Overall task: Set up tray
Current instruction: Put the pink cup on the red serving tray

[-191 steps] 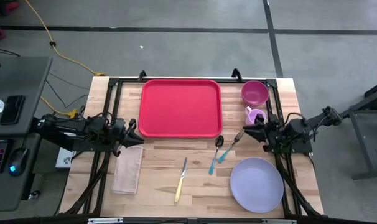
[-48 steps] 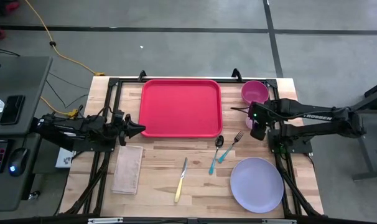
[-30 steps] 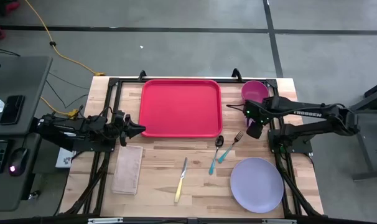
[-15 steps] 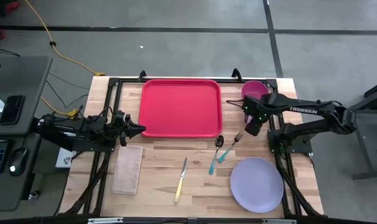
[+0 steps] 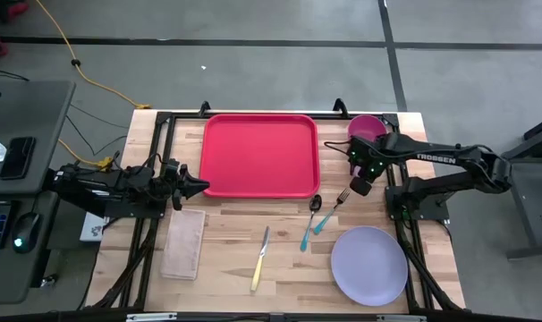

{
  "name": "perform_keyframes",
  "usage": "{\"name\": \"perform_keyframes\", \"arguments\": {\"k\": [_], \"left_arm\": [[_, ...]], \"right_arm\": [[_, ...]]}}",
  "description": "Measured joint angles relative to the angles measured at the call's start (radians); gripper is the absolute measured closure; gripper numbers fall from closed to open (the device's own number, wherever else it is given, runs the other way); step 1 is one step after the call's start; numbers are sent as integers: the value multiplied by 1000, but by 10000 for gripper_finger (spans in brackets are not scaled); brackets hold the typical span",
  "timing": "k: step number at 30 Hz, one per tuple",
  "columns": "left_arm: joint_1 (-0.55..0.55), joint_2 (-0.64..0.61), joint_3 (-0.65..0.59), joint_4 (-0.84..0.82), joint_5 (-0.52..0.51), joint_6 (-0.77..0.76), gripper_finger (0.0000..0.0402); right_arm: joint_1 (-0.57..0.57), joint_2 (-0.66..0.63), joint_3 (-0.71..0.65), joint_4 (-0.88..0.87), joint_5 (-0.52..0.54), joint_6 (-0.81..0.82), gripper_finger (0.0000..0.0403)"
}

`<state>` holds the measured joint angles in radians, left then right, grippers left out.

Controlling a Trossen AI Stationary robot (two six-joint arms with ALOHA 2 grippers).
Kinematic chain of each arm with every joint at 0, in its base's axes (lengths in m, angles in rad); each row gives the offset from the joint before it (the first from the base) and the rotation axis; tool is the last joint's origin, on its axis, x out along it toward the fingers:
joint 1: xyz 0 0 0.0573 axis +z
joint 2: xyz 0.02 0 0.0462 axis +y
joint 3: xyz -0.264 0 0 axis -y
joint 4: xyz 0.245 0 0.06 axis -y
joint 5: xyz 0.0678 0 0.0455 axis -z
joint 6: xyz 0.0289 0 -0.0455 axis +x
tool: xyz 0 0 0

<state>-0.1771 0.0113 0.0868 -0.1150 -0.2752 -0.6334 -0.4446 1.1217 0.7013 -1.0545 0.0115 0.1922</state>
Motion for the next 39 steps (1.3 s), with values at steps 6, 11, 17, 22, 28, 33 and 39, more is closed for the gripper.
{"name": "perform_keyframes", "arguments": {"k": [6,11,17,22,28,33,39], "left_arm": [[0,0,0,0,-9,0,323],[0,0,0,0,-25,-2,323],[0,0,0,1,-43,-8,323],[0,0,0,12,-45,-30,323],[0,0,0,30,-50,-53,323],[0,1,0,74,-58,-53,323],[0,20,0,99,-76,-53,323]], "right_arm": [[0,0,0,24,-47,-15,402],[0,-1,0,40,-81,-27,402],[28,-1,38,43,-124,-48,403],[76,-1,125,43,-121,-53,403],[149,-1,250,44,-107,-44,403],[233,13,370,63,-58,-35,403],[324,165,554,89,-36,-82,403]]}}
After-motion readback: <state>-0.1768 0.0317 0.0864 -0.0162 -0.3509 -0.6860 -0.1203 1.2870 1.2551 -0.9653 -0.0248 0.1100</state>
